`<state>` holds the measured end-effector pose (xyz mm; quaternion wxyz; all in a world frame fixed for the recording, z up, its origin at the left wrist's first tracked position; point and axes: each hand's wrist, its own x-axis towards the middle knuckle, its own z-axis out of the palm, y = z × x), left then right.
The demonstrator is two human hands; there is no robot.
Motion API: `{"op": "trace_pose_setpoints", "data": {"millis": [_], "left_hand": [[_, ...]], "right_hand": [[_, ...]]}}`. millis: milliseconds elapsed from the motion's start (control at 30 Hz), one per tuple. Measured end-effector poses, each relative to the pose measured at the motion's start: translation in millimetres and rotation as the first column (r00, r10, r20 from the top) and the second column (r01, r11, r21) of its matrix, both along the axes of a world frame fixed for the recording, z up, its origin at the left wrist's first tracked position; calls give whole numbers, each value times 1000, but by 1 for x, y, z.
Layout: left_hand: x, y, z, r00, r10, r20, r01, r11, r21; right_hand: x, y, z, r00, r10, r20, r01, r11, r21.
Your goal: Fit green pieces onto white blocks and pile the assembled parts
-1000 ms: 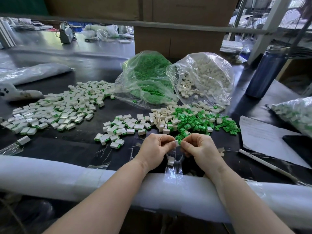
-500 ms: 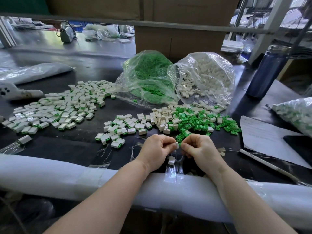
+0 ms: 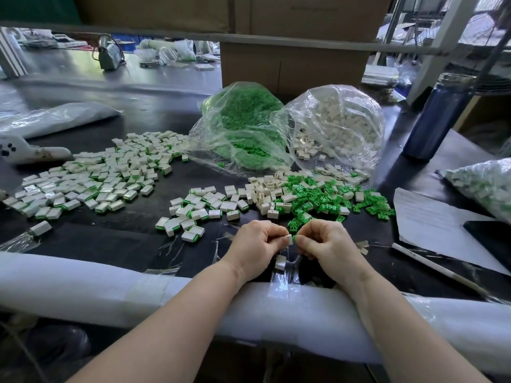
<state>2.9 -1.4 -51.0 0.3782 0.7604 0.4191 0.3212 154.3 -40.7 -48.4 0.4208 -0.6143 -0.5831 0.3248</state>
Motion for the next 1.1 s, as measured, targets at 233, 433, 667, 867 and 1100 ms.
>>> {"op": "trace_pose_setpoints", "data": {"millis": [233,433,667,867,1100], "left_hand": [[1,0,1,1000,2,-30,0,999,53],[0,0,2,999,-1,-37,2,1000,24],[0,-2,2,996,-13,-88,25,991,129],[1,0,6,991,28,129,-13,993,-118],[0,-1,4,996,-24,91,35,992,-118]], "right_hand": [[-1,-1,0,1000,-23,-7,23,1000,10],[-1,-1,0,1000,-1,14,1,1000,8],[-1,-1,0,999,-11,46,11,1000,12],[-6,-2,2,995,-68,-67,74,993,90],[-5,-2,2,998,-55,-20,56,998,42]]}}
